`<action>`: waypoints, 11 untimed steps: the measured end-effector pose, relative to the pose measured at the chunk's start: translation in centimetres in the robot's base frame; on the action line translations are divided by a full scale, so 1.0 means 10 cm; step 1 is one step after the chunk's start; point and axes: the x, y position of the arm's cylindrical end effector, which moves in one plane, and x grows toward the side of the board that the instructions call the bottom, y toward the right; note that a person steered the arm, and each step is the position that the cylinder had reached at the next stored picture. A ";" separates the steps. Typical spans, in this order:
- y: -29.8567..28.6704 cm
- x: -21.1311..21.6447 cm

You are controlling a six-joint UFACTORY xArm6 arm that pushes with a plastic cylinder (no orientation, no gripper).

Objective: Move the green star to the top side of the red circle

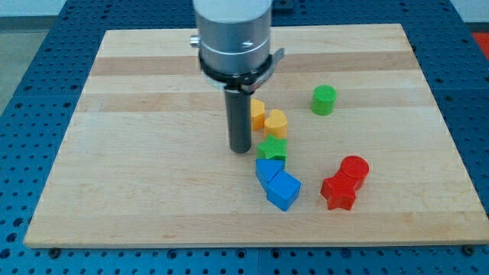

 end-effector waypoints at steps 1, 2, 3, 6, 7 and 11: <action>-0.08 0.02; -0.10 0.14; -0.06 0.15; 0.64 0.15; 0.97 0.12; 1.90 -0.03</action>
